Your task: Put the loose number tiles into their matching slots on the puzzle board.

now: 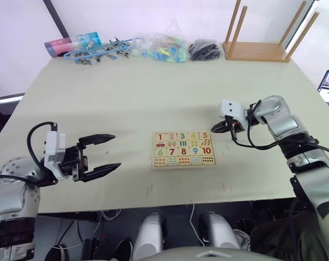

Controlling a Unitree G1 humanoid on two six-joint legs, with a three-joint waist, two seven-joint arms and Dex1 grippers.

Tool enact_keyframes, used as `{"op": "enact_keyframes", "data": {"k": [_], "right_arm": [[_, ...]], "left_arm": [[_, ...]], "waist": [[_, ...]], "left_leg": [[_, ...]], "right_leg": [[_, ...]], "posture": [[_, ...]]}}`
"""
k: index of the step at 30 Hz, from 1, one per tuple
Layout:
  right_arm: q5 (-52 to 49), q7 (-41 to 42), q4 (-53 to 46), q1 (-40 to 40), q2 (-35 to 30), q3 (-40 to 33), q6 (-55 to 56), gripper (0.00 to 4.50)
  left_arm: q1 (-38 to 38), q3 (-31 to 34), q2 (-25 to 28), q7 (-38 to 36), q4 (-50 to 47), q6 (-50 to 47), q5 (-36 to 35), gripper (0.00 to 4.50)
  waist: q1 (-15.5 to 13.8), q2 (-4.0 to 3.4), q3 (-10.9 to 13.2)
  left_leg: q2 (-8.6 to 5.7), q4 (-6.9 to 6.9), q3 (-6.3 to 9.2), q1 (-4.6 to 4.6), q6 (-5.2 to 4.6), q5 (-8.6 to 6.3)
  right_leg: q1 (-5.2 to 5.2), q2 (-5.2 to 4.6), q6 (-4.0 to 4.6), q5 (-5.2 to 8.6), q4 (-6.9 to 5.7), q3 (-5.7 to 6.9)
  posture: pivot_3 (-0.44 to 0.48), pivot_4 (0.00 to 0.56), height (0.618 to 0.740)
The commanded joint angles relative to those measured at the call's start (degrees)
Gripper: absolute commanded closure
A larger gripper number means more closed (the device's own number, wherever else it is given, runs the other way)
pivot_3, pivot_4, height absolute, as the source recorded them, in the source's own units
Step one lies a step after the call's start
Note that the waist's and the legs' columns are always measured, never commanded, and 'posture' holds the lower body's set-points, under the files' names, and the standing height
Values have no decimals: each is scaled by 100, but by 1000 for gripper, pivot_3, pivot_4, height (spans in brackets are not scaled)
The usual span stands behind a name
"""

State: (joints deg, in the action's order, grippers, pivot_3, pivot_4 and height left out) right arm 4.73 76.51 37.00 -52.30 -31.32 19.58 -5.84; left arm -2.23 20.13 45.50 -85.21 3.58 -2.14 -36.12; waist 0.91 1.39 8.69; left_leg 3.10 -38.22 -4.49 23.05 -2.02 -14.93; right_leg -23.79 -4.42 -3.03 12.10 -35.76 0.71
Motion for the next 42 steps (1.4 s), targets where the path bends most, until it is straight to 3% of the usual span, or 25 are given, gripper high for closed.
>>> {"op": "enact_keyframes", "data": {"k": [1, 42], "right_arm": [[29, -20, -18, -8, -12, -40, 146, 4476], [117, -29, 23, 67, 93, -74, 194, 4476]], "left_arm": [[2, 78, 1, -5, -78, 68, -53, 0], [116, 150, 14, 51, -131, 64, -67, 0]], "waist": [[1, 0, 0], [5, 1, 0]], "left_leg": [[0, 0, 0, 0, 0, 0], [1, 0, 0, -3, 0, 0]], "right_leg": [[0, 0, 0, 0, 0, 0], [2, 0, 0, 0, -2, 0]], "posture": [[0, 150, 740], [0, 150, 740]]}}
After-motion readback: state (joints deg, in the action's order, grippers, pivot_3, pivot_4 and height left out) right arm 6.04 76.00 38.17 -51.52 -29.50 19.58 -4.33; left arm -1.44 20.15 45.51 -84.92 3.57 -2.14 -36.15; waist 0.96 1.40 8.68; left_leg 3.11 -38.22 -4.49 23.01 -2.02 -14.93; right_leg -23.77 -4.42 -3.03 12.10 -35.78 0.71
